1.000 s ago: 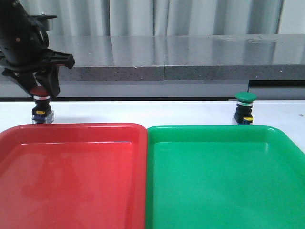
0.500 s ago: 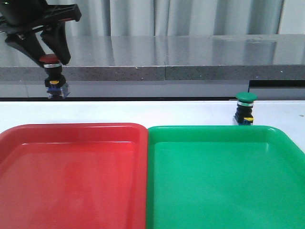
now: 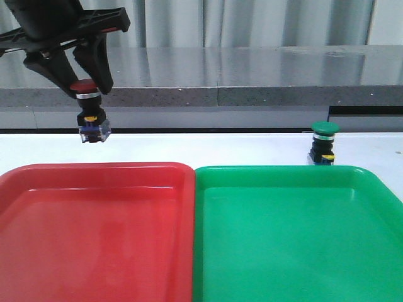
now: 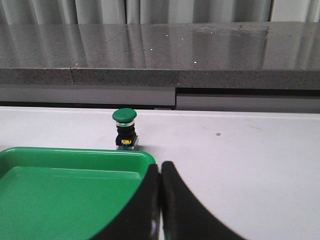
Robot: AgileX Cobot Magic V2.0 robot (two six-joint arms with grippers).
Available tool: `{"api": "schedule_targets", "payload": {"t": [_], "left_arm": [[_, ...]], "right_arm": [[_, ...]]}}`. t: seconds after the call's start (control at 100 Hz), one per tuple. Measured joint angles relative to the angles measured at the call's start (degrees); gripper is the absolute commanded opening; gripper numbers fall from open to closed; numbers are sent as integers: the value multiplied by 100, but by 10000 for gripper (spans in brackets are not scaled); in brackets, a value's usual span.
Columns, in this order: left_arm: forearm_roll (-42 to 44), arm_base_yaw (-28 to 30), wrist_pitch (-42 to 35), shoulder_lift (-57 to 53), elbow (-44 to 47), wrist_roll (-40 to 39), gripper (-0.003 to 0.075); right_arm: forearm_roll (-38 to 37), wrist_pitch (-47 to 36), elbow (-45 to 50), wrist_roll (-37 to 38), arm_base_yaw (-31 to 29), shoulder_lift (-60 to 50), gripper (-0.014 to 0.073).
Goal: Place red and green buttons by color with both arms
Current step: 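Carry the red button forward and lower it into the red tray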
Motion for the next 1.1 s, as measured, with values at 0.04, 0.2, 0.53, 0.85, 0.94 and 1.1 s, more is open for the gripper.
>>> {"api": "schedule_targets", "payload": {"t": [0.04, 0.2, 0.53, 0.85, 0.94, 1.1], "left_arm": [[0, -9, -69, -90, 122, -38, 188], [0, -72, -288, -371, 665, -155, 188], [0, -342, -782, -497, 1462, -333, 188], [0, -342, -1376, -497, 1937, -346, 188], [0, -342, -1485, -497, 2052, -346, 188], [0, -342, -1661, -497, 2249, -346, 188]], "right_arm": [[0, 0, 0, 0, 0, 0, -110], [0, 0, 0, 0, 0, 0, -110], [0, 0, 0, 0, 0, 0, -110], [0, 0, 0, 0, 0, 0, -110], [0, 0, 0, 0, 0, 0, -110], [0, 0, 0, 0, 0, 0, -110]]}}
